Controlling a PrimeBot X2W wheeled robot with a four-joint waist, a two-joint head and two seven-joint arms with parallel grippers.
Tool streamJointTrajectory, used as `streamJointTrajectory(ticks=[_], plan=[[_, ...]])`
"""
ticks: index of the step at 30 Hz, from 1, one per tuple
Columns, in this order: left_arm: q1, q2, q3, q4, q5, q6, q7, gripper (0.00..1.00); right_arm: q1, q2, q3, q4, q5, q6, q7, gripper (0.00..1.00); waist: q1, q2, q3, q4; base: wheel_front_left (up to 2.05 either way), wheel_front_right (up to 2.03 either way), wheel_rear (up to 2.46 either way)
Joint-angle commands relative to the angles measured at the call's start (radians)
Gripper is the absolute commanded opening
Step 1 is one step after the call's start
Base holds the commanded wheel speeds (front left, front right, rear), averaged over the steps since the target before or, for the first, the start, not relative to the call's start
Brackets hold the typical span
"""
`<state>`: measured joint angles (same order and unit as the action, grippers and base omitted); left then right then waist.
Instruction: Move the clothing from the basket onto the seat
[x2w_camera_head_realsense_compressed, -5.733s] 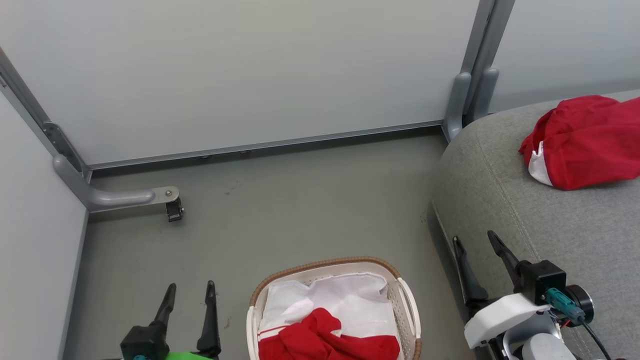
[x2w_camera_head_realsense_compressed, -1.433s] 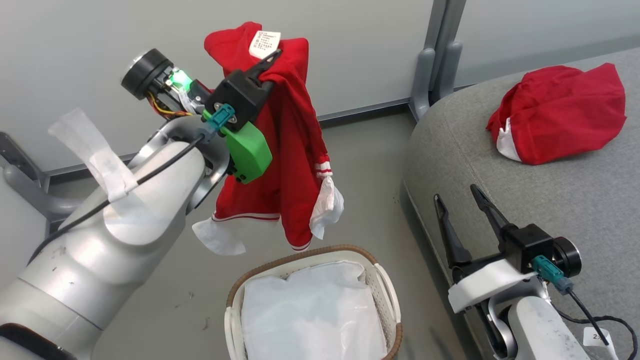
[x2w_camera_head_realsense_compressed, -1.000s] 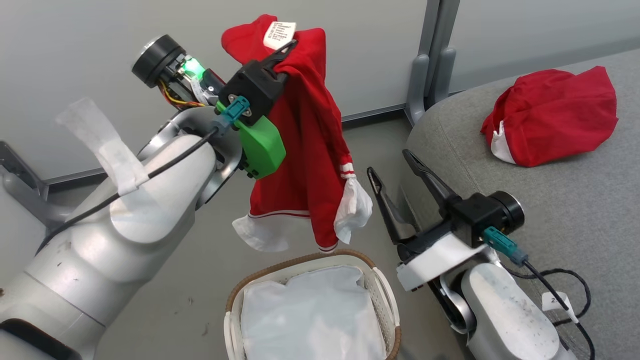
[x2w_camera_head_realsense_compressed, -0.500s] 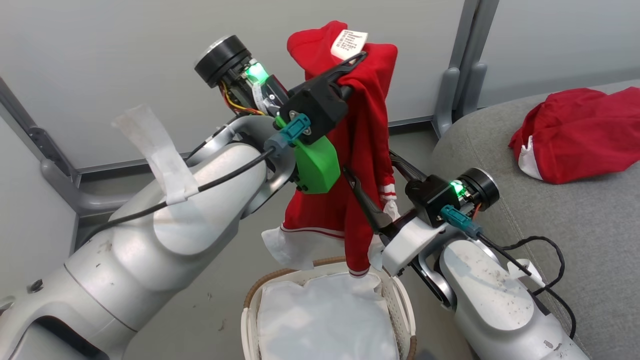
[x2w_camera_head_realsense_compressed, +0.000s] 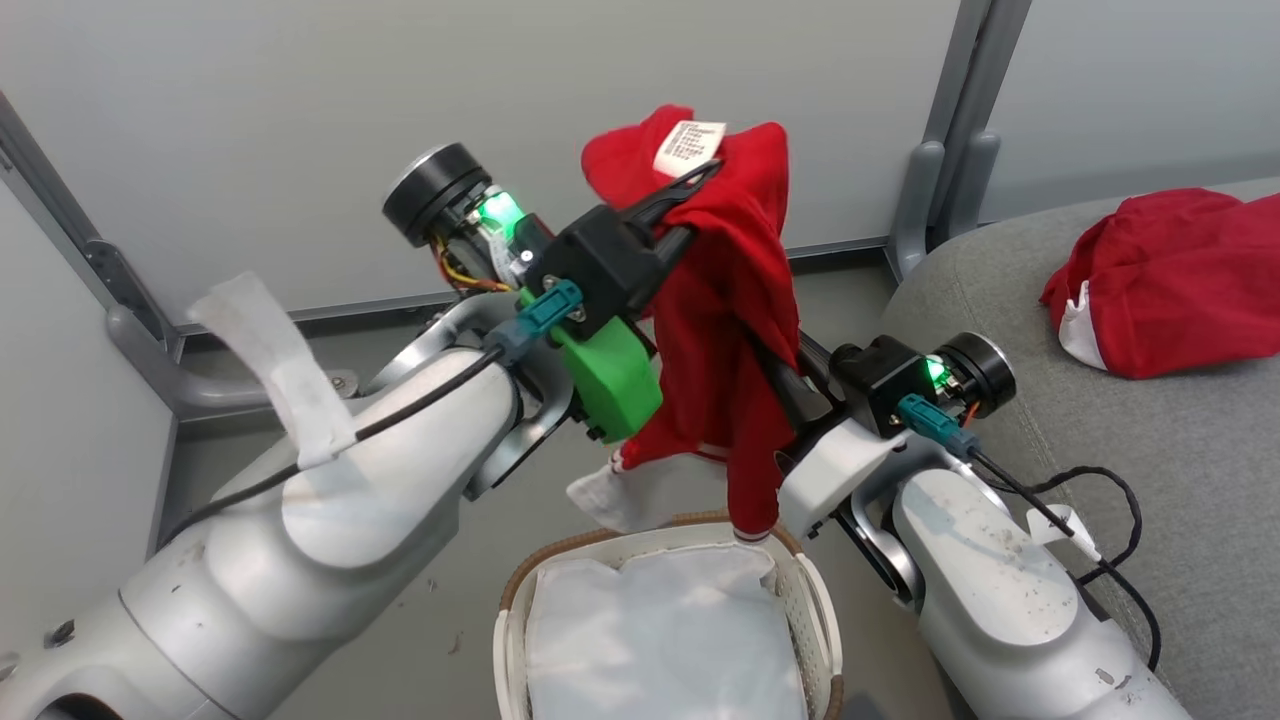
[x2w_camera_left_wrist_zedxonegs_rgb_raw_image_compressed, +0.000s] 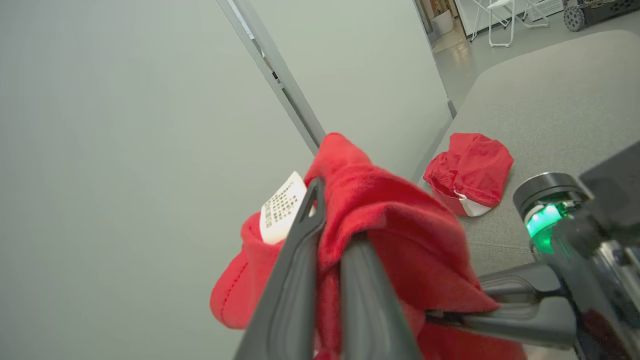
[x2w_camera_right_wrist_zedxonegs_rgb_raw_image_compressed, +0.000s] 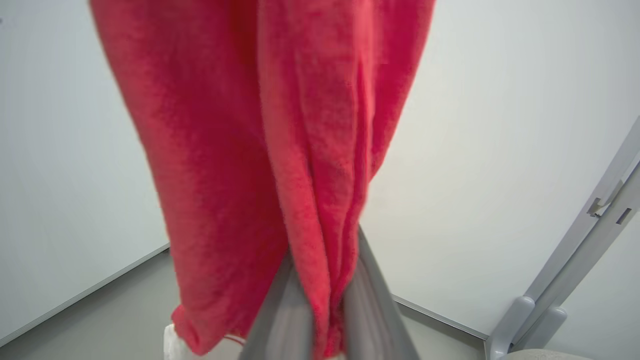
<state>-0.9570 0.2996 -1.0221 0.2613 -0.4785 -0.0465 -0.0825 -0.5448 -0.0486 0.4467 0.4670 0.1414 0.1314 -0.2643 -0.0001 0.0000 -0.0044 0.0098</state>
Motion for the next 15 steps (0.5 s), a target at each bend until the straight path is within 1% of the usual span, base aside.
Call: streamJointTrajectory(ticks=[1,2,3,4,7,10,15], plan=[[0.033,0.012,0.010,0.004,-0.013,0.013,-0.013,0.34,0.007,-0.003,-0.011,-0.003,0.003,-0.001,0.000,0.00,0.0001,0.0000,0.002,-0.003,0.00,0.00,0.00],[0.055,0.019,0.015,0.008,-0.024,0.019,-0.026,0.56,0.011,-0.003,-0.019,-0.006,0.002,-0.001,0.000,0.00,0.0001,0.0000,0.004,-0.004,0.00,0.00,0.00],[0.073,0.022,0.021,0.012,-0.037,0.024,-0.038,0.74,0.015,-0.003,-0.023,-0.007,0.000,-0.001,0.000,0.00,0.0001,0.0000,0.005,-0.006,0.00,0.00,0.00],[0.099,0.025,0.030,0.022,-0.053,0.031,-0.057,1.00,0.020,-0.003,-0.028,-0.009,-0.005,-0.001,0.000,0.00,0.0001,0.0000,0.007,-0.008,0.00,0.00,0.00],[0.164,0.031,0.049,0.060,-0.074,0.054,-0.112,1.00,0.023,-0.003,-0.045,-0.008,-0.015,-0.001,0.000,0.00,0.0001,0.0000,0.011,-0.013,0.00,0.00,0.00],[0.233,0.021,0.064,0.107,-0.093,0.076,-0.155,1.00,0.031,-0.003,-0.065,-0.012,-0.024,-0.001,0.000,0.00,0.0001,0.0000,0.016,-0.019,0.00,0.00,0.00],[0.334,-0.004,0.084,0.170,-0.109,0.081,-0.180,1.00,0.042,-0.004,-0.103,-0.017,-0.041,-0.001,0.000,0.00,0.0001,0.0000,0.026,-0.024,0.00,0.00,0.00]])
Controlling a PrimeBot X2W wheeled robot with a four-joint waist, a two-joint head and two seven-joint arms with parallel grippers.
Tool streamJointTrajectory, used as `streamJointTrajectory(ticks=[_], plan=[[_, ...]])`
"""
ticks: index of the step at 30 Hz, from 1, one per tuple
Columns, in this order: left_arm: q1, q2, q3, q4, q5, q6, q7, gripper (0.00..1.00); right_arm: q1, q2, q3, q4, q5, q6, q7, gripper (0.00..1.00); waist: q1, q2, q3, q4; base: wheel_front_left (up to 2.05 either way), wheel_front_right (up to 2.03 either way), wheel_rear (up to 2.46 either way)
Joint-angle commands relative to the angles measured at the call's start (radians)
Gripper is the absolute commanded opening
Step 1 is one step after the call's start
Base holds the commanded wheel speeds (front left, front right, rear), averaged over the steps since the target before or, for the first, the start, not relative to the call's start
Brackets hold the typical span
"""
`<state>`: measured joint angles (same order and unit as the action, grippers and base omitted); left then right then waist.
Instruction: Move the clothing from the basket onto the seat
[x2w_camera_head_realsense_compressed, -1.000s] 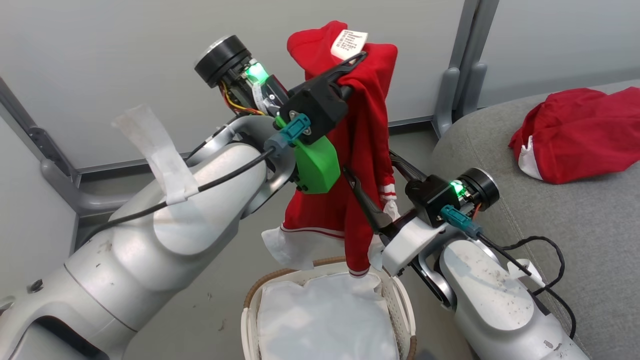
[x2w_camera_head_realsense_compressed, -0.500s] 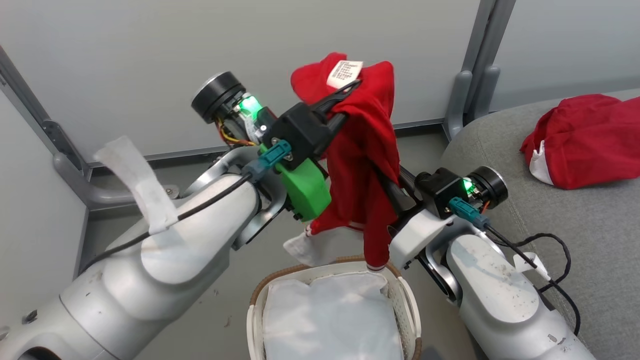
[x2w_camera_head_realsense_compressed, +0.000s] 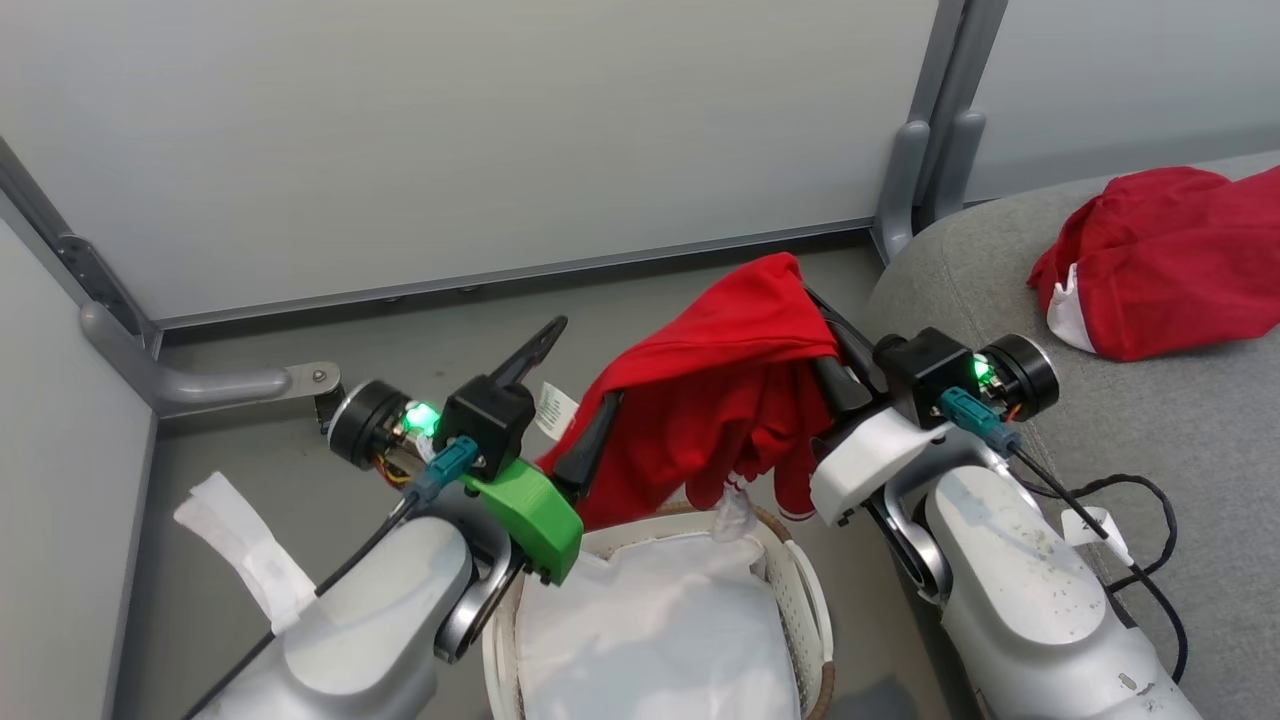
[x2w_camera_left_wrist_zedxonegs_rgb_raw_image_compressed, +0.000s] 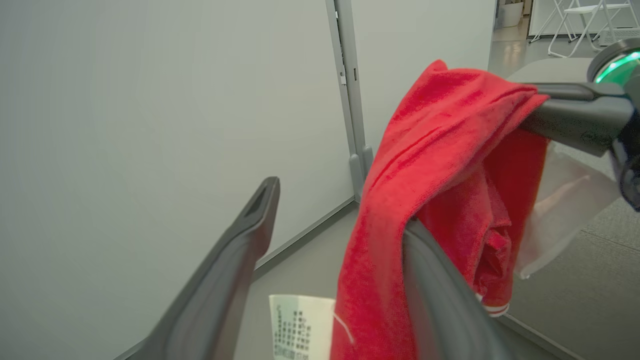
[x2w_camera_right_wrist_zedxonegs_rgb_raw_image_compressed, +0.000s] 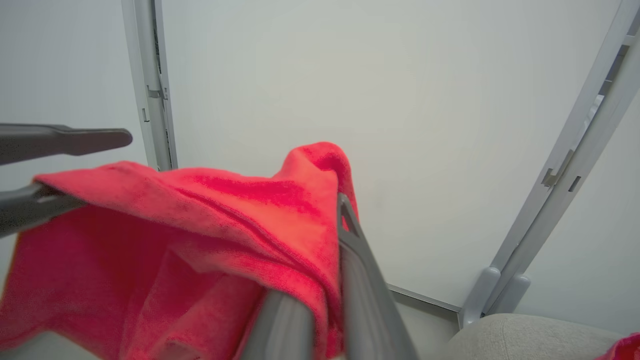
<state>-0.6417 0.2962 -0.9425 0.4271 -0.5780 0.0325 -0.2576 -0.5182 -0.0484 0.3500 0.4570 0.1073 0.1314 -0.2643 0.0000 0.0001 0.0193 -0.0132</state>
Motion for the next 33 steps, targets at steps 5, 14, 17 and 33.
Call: streamJointTrajectory(ticks=[5,14,17,33], plan=[[0.132,-0.031,0.070,0.014,-0.004,-0.002,-0.007,1.00,0.031,-0.003,-0.057,-0.011,-0.025,-0.001,0.000,0.00,0.0000,-0.0001,0.010,-0.005,0.00,0.00,0.00],[0.303,-0.086,0.195,0.004,0.053,-0.040,-0.007,1.00,0.062,-0.004,-0.166,-0.018,-0.080,-0.001,0.000,0.00,0.0000,-0.0001,0.023,-0.006,0.00,0.00,0.00],[0.335,-0.109,0.235,-0.003,0.082,-0.054,-0.007,1.00,0.068,-0.003,-0.199,-0.023,-0.093,-0.001,0.000,0.00,0.0000,-0.0001,0.028,-0.012,0.00,0.00,0.00],[0.356,-0.162,0.376,-0.064,0.273,-0.113,-0.006,1.00,0.026,-0.004,-0.310,-0.091,-0.183,-0.001,0.000,0.00,0.0000,-0.0001,0.123,-0.251,0.00,0.00,0.00]])
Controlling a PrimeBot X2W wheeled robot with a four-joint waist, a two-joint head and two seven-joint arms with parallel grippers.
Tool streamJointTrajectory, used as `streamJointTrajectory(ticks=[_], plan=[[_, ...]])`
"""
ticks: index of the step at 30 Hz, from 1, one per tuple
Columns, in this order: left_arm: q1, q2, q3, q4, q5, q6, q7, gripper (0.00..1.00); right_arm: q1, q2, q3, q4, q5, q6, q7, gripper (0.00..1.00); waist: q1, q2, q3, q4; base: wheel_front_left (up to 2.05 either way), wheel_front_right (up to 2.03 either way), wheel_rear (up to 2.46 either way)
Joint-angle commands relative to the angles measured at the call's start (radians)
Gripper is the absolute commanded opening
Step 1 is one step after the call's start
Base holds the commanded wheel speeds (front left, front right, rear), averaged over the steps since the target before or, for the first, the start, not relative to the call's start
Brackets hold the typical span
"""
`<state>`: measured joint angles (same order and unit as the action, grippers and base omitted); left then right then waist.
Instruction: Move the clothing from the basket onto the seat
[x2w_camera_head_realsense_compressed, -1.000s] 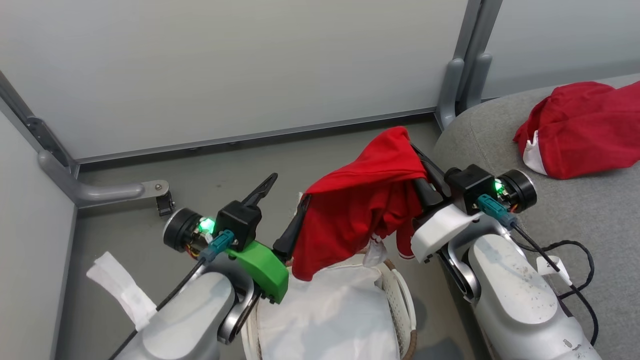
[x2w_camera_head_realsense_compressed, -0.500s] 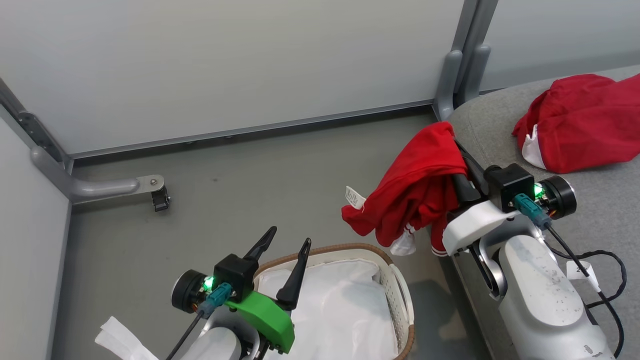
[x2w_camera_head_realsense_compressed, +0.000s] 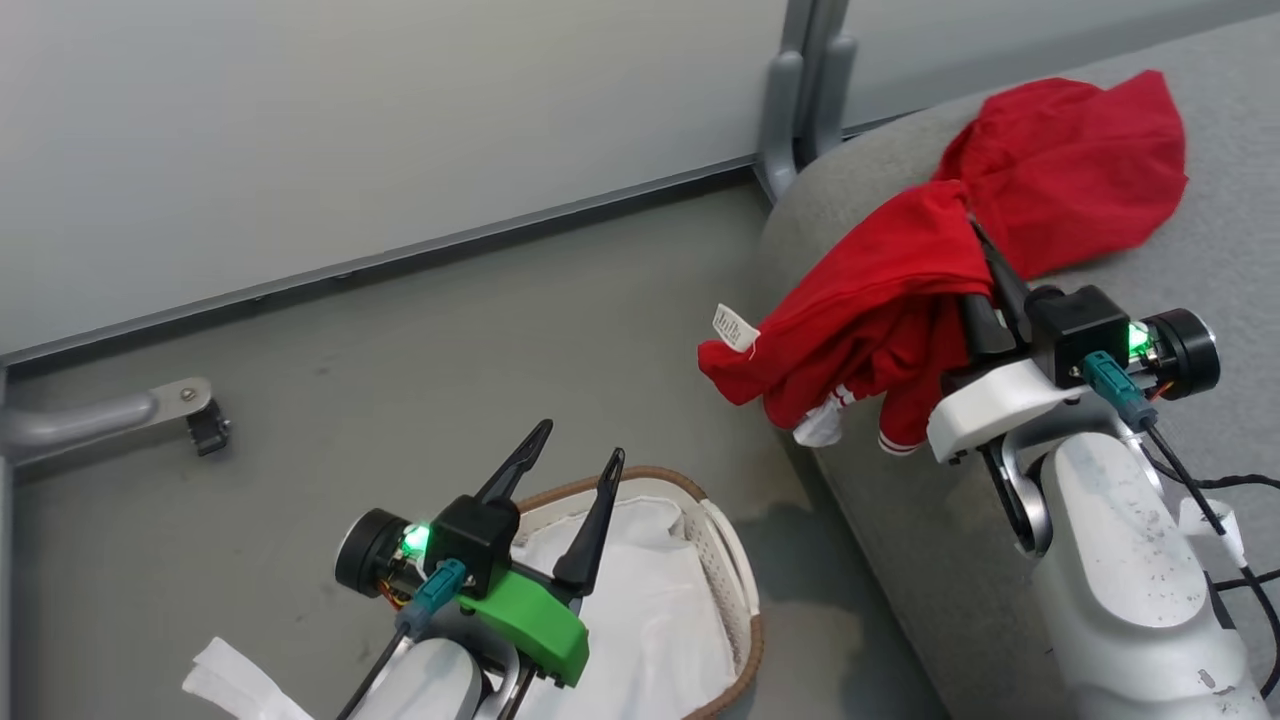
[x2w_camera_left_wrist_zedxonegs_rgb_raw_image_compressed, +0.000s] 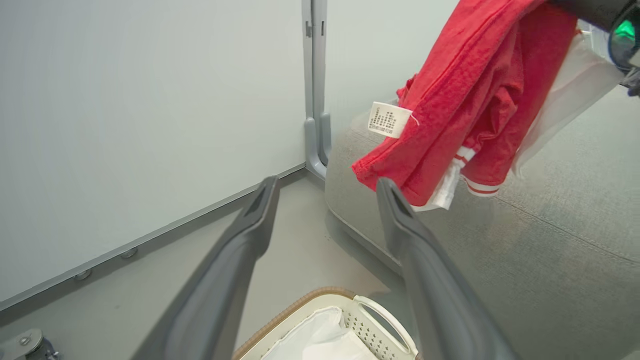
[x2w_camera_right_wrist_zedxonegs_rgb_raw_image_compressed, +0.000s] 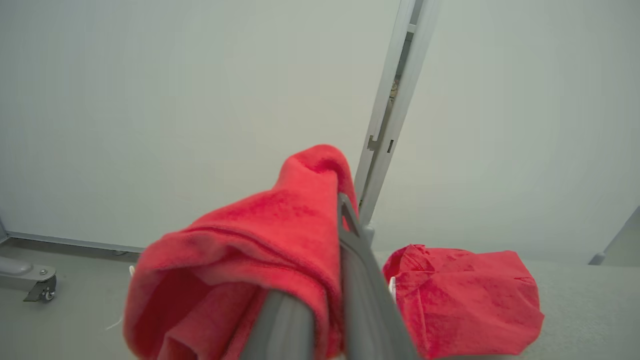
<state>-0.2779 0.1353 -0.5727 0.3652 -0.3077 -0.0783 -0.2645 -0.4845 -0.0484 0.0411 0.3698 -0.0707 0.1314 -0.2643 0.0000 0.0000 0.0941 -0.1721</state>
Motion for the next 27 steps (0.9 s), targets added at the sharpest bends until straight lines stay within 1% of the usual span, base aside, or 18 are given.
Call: streamJointTrajectory(ticks=[1,7,10,13,16,20,24,27], plan=[[-0.016,-0.003,0.008,-0.003,0.016,-0.007,0.000,1.00,-0.009,-0.003,-0.010,-0.006,-0.012,-0.001,0.000,0.00,0.0000,0.0000,0.057,-0.114,0.00,0.00,0.00],[-0.047,-0.005,0.014,0.001,0.062,-0.024,0.000,1.00,-0.011,-0.003,-0.051,-0.023,-0.022,-0.001,0.000,0.00,0.0000,0.0000,0.109,-0.223,0.00,0.00,0.00],[-0.059,-0.004,0.013,0.007,0.076,-0.030,0.000,1.00,-0.004,-0.002,-0.069,-0.029,-0.023,-0.001,0.000,0.00,0.0000,0.0000,0.128,-0.257,0.00,0.00,0.00],[-0.069,-0.005,0.015,0.009,0.086,-0.036,0.000,1.00,0.005,-0.002,-0.082,-0.031,-0.024,-0.001,0.000,0.00,0.0000,0.0000,0.145,-0.276,0.00,0.00,0.00],[-0.074,-0.006,0.014,0.013,0.094,-0.040,0.000,1.00,0.002,-0.008,-0.099,-0.030,-0.029,-0.001,0.000,0.00,0.0000,0.0000,0.161,-0.278,0.00,0.00,0.00],[-0.086,-0.002,0.001,0.018,0.106,-0.045,0.000,1.00,-0.025,-0.030,-0.123,-0.032,-0.038,-0.001,0.000,0.00,0.0000,0.0000,0.182,-0.257,0.00,0.00,0.00],[-0.101,0.001,0.002,0.024,0.111,-0.046,0.000,1.00,-0.074,-0.068,-0.137,-0.027,-0.047,-0.001,0.000,0.00,0.0000,0.0000,0.210,-0.224,0.00,0.00,0.00],[-0.120,0.000,-0.001,0.022,0.121,-0.048,0.000,1.00,-0.143,-0.106,-0.146,-0.013,-0.038,-0.001,0.000,0.00,0.0000,0.0000,0.240,-0.189,0.00,0.00,0.00]])
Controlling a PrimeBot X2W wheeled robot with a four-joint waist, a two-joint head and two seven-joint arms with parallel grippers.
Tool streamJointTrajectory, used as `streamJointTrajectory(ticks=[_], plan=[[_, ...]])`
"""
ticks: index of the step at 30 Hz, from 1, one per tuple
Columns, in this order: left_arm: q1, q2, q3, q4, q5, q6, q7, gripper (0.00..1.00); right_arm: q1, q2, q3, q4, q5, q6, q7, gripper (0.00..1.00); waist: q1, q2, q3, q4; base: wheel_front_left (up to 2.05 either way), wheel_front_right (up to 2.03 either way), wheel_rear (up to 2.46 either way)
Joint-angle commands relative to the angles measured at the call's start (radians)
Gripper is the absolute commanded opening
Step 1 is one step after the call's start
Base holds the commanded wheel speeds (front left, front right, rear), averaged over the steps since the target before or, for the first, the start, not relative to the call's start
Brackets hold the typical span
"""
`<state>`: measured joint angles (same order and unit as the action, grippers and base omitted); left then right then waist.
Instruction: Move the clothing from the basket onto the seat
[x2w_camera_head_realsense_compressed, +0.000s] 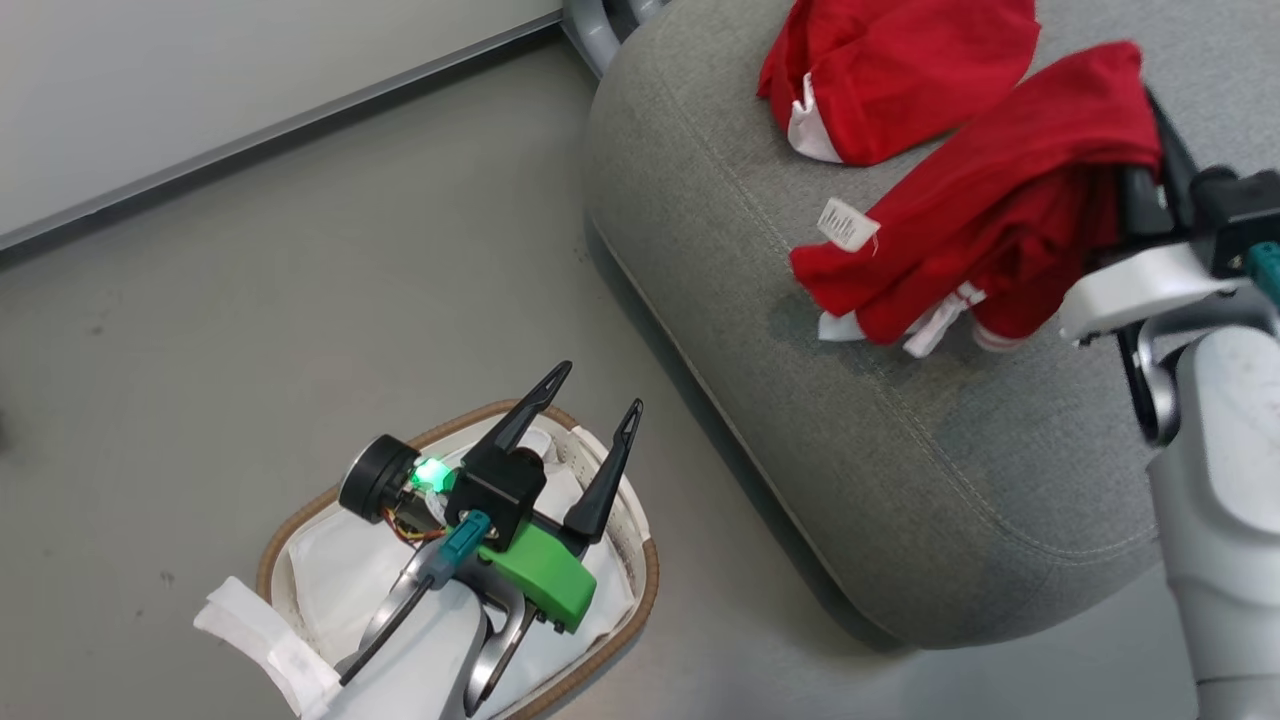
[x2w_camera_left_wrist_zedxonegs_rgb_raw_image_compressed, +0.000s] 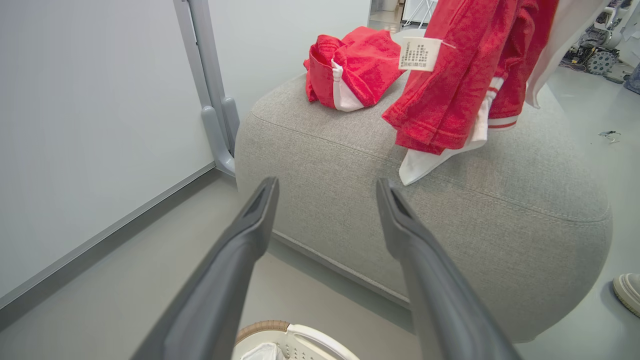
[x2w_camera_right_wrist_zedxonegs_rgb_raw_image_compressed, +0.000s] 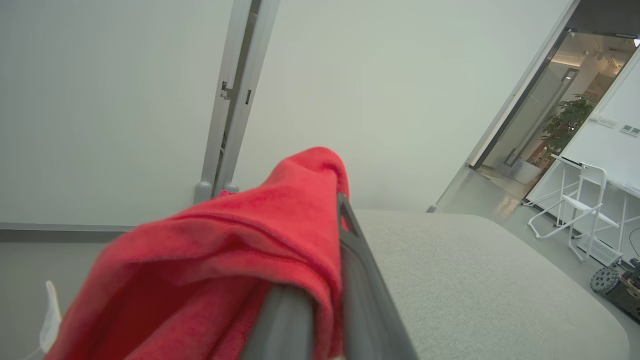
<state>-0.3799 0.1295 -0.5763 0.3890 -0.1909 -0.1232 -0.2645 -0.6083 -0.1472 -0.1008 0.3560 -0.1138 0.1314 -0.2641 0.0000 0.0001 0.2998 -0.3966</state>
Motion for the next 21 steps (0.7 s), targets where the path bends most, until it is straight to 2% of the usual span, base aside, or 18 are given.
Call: streamJointTrajectory(ticks=[1,7,11,15,18,21], plan=[[-0.024,0.007,0.001,-0.002,0.009,-0.003,0.000,1.00,-0.045,-0.022,-0.006,0.008,0.013,-0.001,0.000,0.00,0.0000,-0.0001,0.046,0.047,0.00,0.00,0.00],[-0.074,0.012,-0.025,-0.004,0.034,-0.007,0.000,1.00,-0.260,-0.144,-0.021,0.077,0.033,-0.001,0.000,0.00,0.0000,-0.0001,0.130,0.131,0.00,0.00,0.00],[-0.121,0.005,-0.047,-0.012,0.049,-0.007,0.000,1.00,-0.425,-0.245,-0.062,0.168,0.057,-0.001,0.004,0.00,0.0000,-0.0001,0.194,0.197,0.00,0.00,0.00],[-0.165,0.002,-0.068,-0.030,0.057,-0.008,0.000,1.00,-0.547,-0.343,-0.099,0.263,0.027,-0.001,0.038,0.00,0.0000,-0.0001,0.262,0.251,0.00,0.00,0.00],[-0.191,0.003,-0.086,-0.044,0.067,-0.008,0.000,1.00,-0.602,-0.391,-0.132,0.325,-0.008,-0.001,0.068,0.00,0.0000,-0.0001,0.307,0.282,0.00,0.00,0.00],[-0.210,-0.003,-0.102,-0.052,0.069,-0.008,0.000,1.00,-0.617,-0.411,-0.174,0.388,-0.032,-0.001,0.069,0.00,0.0000,-0.0001,0.344,0.310,0.00,0.00,0.00]])
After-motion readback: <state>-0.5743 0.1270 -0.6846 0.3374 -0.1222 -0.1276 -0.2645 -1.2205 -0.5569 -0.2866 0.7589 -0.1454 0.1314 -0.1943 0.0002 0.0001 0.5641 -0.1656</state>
